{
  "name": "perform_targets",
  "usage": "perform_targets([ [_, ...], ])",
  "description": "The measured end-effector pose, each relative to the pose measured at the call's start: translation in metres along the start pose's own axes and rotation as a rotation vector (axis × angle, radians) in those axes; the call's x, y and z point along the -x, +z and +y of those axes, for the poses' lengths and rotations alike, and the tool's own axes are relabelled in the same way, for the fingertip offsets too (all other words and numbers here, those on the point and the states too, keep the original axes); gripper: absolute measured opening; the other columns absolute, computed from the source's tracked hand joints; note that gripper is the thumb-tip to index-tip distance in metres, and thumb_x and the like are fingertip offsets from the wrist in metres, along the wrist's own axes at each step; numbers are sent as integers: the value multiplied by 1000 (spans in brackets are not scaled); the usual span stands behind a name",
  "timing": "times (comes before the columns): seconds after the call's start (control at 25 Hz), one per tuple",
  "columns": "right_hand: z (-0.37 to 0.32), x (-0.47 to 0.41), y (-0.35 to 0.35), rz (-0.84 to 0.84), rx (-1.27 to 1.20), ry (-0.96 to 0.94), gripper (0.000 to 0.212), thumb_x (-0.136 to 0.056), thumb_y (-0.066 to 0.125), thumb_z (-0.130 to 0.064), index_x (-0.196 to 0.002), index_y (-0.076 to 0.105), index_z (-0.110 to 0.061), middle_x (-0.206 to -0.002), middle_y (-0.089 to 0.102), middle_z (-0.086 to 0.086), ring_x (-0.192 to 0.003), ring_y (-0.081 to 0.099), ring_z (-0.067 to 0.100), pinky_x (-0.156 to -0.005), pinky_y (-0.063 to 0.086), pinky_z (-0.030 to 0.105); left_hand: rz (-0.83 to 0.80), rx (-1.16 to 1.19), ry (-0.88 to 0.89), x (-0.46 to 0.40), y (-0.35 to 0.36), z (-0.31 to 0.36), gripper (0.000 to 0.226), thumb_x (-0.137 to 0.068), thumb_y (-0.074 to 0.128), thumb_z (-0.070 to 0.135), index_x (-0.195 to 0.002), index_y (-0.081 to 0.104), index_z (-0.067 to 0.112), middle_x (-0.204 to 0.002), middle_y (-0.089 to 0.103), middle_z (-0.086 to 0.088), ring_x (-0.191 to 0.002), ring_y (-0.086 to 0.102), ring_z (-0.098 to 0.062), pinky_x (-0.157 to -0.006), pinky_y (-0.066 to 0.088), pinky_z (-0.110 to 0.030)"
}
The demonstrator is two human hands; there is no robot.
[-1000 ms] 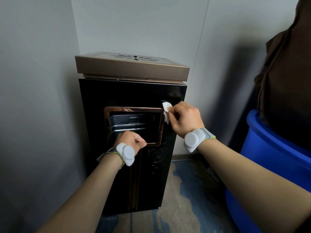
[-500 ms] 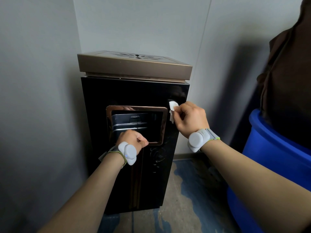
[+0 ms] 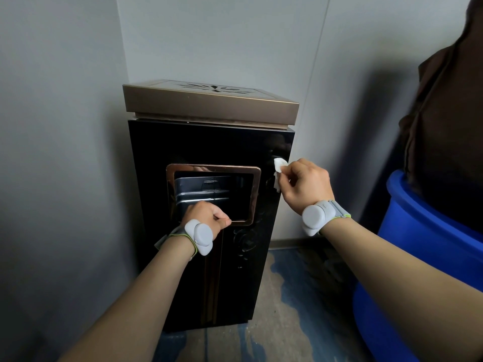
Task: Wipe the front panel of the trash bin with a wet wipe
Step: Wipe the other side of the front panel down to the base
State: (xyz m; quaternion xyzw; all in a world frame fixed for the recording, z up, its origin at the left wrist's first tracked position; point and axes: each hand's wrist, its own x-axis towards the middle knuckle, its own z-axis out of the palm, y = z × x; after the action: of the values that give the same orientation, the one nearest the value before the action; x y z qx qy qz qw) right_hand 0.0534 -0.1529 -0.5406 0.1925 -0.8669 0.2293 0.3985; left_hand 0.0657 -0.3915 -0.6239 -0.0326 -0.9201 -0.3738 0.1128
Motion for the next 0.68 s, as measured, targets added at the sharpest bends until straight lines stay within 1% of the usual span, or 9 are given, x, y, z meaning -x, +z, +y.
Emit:
perform_targets([
  [0.08, 1, 0, -1, -1, 4, 1, 10, -85, 70, -12, -77, 67, -7, -76, 62, 7, -66, 58, 32, -62, 40, 29, -8, -3, 2, 1, -1, 0, 7, -83, 75, 28, -79, 80, 25, -79, 73, 17, -81, 67, 0, -77, 53, -19],
  [0.2, 2, 0, -2, 5, 10, 0, 10, -85, 70, -12, -77, 66, -7, -75, 62, 7, -66, 57, 33, -63, 40, 30, -12, 9, 2, 1, -2, 1, 7, -83, 75, 28, -80, 80, 24, -83, 75, 14, -84, 68, -3, -81, 55, -23],
  [0.32, 3, 1, -3, -5, 15, 5, 10, -86, 69, -13, -77, 66, -7, -77, 63, 8, -68, 58, 34, -63, 46, 34, -7, 16, -4, 2, -2, 2, 6, -83, 75, 28, -80, 80, 25, -83, 74, 14, -83, 68, -3, -81, 55, -24],
  [0.48, 6, 1, -4, -4, 35, 15, 12, -86, 69, -15, -77, 65, -8, -77, 62, 9, -68, 57, 35, -63, 43, 32, -8, 13, -8, 2, -2, 2, 7, -83, 76, 28, -78, 80, 25, -80, 73, 17, -82, 67, -1, -80, 55, -23],
  [0.6, 9, 2, -6, 18, 25, 55, 12, -86, 68, -17, -78, 64, -9, -76, 62, 6, -68, 57, 33, -64, 46, 33, -14, 28, -8, 2, -2, 2, 6, -83, 75, 26, -78, 80, 25, -78, 73, 17, -81, 67, -1, -80, 55, -23],
  [0.68, 7, 4, -8, 51, -8, 42, 12, -85, 69, -16, -77, 63, -10, -73, 62, 3, -66, 58, 30, -63, 46, 32, -14, 23, -2, 1, -2, 2, 6, -83, 75, 27, -79, 80, 25, -79, 73, 17, -82, 67, -2, -80, 55, -23],
])
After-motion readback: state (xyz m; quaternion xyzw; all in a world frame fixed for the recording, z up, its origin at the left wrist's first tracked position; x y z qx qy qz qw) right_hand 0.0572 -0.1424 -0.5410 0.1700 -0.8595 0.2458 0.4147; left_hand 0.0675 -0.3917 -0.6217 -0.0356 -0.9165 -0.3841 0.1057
